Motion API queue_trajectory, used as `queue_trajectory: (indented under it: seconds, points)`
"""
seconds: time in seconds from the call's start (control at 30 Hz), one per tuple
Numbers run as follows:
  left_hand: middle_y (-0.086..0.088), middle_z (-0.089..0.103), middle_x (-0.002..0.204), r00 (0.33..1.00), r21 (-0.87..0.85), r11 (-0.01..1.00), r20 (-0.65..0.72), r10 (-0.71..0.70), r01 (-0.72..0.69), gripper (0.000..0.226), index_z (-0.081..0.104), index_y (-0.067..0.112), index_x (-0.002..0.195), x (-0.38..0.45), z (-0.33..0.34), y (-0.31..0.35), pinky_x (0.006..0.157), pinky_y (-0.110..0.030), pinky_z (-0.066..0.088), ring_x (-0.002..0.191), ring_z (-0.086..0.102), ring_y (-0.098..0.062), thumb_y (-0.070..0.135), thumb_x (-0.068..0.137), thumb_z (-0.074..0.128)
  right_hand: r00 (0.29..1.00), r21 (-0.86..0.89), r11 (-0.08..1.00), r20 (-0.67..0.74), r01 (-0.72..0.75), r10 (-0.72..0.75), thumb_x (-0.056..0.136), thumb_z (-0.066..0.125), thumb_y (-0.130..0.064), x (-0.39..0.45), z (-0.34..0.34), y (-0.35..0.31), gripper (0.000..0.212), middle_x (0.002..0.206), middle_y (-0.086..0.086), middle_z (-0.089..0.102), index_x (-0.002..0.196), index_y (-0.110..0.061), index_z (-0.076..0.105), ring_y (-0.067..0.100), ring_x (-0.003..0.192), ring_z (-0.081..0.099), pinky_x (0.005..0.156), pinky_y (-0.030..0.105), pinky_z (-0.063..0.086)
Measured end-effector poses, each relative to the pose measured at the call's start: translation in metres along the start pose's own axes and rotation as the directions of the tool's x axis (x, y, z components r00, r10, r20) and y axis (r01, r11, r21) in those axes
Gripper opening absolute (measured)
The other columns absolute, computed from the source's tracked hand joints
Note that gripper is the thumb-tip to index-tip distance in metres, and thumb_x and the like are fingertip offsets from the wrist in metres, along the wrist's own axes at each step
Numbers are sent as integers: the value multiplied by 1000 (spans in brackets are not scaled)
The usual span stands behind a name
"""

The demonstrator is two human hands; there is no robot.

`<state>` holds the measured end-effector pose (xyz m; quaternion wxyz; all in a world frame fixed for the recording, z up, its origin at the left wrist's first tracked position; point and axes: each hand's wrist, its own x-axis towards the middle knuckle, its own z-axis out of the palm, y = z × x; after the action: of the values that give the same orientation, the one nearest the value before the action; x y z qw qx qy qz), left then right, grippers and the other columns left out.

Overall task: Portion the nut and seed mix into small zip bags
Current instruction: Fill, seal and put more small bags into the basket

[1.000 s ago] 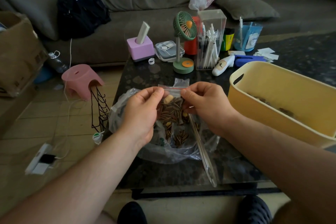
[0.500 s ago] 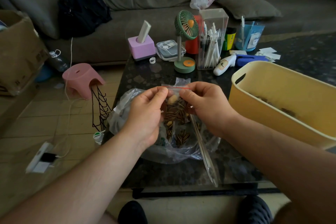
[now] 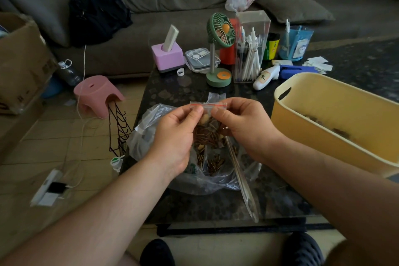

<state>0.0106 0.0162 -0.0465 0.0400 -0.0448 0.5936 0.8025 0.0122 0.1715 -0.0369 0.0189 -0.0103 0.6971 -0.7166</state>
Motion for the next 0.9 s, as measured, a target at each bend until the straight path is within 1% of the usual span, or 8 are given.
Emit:
queue_trajectory:
  seconds: [0.07, 0.13, 0.27, 0.43, 0.6, 0.77, 0.83, 0.9]
  points:
    - [-15, 79, 103, 1000, 5, 1000, 14, 4, -4, 16, 76, 7, 107, 0, 0, -1, 93, -39, 62, 94, 73, -18, 11, 105, 61, 1000, 6, 1000, -3, 9, -9, 84, 80, -32, 1, 0, 1, 21, 87, 11, 77, 95, -14, 76, 19, 73, 70, 68, 30, 60]
    - [-11, 77, 97, 1000, 18, 1000, 22, 3, -3, 17, 75, 4, 112, 0, -1, -3, 86, -34, 61, 87, 72, -14, 12, 105, 61, 1000, 10, 1000, -3, 14, -14, 94, 75, -19, 2, -1, 1, 11, 85, 5, 78, 98, -8, 75, 15, 75, 74, 66, 24, 58]
    - [-7, 76, 90, 999, 20, 1000, 33, 15, -16, 16, 74, 4, 109, -1, 0, -4, 76, -26, 60, 80, 72, -11, 10, 105, 60, 1000, -20, 1000, 7, 20, -20, 98, 71, -13, 3, 0, 1, 11, 80, 6, 75, 93, -3, 72, 17, 76, 73, 71, 29, 60]
    - [-4, 73, 85, 999, 28, 999, 33, 24, -25, 14, 75, 7, 107, 1, 1, -6, 87, -36, 57, 84, 69, -14, 12, 104, 62, 999, -6, 999, 20, 37, -37, 98, 69, -12, 2, -1, -2, 11, 79, 5, 75, 90, -6, 71, 17, 75, 73, 72, 30, 61]
    - [-10, 81, 107, 996, 24, 999, 90, 27, -29, 21, 71, 0, 116, -3, 2, -1, 95, -36, 60, 103, 77, -18, 11, 108, 55, 999, -28, 1000, 44, -1, 2, 97, 72, -21, 0, -3, -5, 12, 88, 7, 79, 99, -9, 75, 17, 81, 75, 73, 32, 62]
    - [-12, 80, 103, 998, 17, 999, 50, -42, 42, 16, 74, 5, 112, -3, 1, 0, 76, -33, 63, 91, 77, -19, 12, 103, 62, 999, -55, 998, 49, 5, -2, 97, 72, -15, 1, -5, -6, 7, 83, 6, 77, 93, -10, 75, 17, 79, 74, 75, 30, 62]
    - [-14, 79, 104, 995, 44, 996, 68, -77, 74, 16, 75, 5, 111, -3, 1, 0, 81, -38, 65, 93, 77, -21, 11, 102, 64, 999, -85, 996, 32, 5, -2, 96, 73, -13, 2, -6, -5, 8, 81, 7, 74, 88, -12, 73, 18, 77, 72, 77, 35, 63]
    - [-14, 79, 103, 993, 66, 995, 83, -87, 81, 17, 76, 5, 112, -3, 0, -1, 91, -43, 62, 95, 76, -21, 11, 100, 66, 1000, -111, 994, 16, 13, -11, 96, 72, -9, 2, -6, -5, 13, 75, 5, 72, 83, -12, 71, 15, 73, 69, 74, 33, 62]
